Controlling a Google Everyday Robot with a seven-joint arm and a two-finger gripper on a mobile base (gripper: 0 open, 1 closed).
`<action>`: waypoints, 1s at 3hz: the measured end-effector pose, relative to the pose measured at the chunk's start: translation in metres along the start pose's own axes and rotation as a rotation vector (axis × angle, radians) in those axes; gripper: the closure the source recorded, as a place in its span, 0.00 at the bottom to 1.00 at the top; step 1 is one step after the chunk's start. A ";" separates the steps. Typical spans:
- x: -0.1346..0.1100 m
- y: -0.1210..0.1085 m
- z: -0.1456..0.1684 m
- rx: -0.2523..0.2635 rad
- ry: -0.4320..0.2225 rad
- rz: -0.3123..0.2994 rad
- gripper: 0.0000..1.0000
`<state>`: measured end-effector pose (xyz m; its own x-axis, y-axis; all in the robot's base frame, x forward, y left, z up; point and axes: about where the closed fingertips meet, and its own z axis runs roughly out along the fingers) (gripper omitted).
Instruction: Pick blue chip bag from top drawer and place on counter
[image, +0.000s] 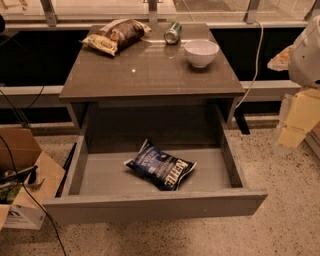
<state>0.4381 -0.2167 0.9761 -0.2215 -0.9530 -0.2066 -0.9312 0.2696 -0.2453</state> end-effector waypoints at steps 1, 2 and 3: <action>0.000 0.000 0.000 0.000 0.000 0.000 0.00; -0.020 -0.003 0.019 -0.010 -0.056 0.026 0.00; -0.051 -0.011 0.045 -0.012 -0.138 0.057 0.00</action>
Offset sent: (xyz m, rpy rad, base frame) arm 0.0357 0.0546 -0.0398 0.1717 0.0124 -0.0247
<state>0.4724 -0.1650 0.9466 -0.2331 -0.9077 -0.3488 -0.9219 0.3204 -0.2179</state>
